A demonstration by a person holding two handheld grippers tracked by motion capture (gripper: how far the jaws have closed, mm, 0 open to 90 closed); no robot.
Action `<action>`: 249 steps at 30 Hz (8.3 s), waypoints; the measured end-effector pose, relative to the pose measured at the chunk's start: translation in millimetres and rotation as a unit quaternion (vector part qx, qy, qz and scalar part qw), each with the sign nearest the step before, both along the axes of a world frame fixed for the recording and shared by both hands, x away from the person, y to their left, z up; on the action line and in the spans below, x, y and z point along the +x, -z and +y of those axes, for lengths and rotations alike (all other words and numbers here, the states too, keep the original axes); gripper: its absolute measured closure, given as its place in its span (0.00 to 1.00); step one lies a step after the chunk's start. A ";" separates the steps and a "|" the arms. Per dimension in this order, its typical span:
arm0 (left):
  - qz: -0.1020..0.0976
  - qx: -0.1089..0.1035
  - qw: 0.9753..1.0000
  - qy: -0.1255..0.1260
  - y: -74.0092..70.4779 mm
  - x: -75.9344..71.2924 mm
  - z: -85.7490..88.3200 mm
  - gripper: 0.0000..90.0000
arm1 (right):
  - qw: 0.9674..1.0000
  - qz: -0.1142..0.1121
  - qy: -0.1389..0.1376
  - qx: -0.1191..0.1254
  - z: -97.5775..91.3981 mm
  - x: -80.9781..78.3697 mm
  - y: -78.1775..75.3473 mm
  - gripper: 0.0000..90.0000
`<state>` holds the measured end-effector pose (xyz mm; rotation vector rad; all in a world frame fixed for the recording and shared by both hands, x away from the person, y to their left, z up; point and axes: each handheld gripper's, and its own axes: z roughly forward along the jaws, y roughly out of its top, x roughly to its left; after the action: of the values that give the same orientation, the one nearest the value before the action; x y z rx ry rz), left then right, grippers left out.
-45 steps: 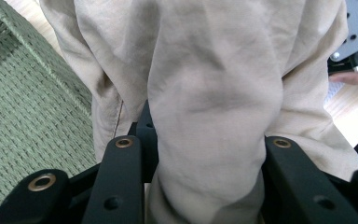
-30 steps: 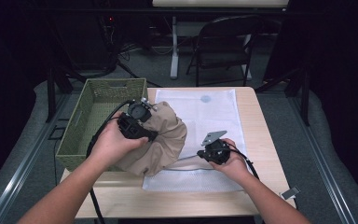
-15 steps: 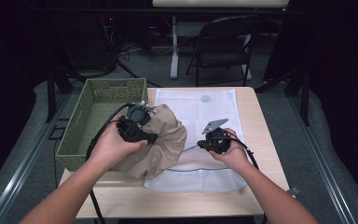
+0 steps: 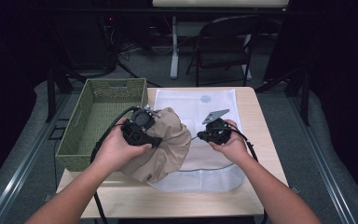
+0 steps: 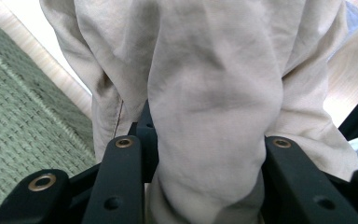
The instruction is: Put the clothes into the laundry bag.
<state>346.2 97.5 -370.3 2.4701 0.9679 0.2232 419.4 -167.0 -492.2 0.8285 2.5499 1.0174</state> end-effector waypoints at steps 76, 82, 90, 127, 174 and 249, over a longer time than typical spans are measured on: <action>0.075 -0.012 0.996 0.052 120.9 -14.6 -73.7 0.71 | 0.999 -0.027 -0.003 0.030 6.7 2.5 -15.5 0.99; 0.075 -0.013 0.996 0.047 125.6 -14.1 -73.9 0.71 | 0.999 -0.038 -0.011 0.031 7.4 -6.2 -20.5 0.99; 0.079 -0.015 0.996 0.040 128.4 -12.2 -74.5 0.71 | 0.998 -0.049 -0.024 0.037 4.9 -19.4 -31.2 0.99; 0.067 -0.015 0.998 -0.008 111.8 26.4 -90.7 0.71 | 0.995 -0.074 -0.044 0.049 3.2 -43.8 -45.7 0.99; -0.003 -0.062 0.998 -0.030 123.8 28.8 -92.6 0.45 | 0.995 -0.072 -0.041 0.053 0.5 -44.9 -33.9 0.99; -0.015 -0.098 0.995 -0.003 171.4 -18.8 -73.2 0.58 | 0.995 -0.074 -0.045 0.047 1.2 -53.5 -28.1 0.98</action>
<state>327.4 24.3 -541.7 2.2791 0.9386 0.1574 365.9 -165.7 -464.1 0.6404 2.4492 1.1865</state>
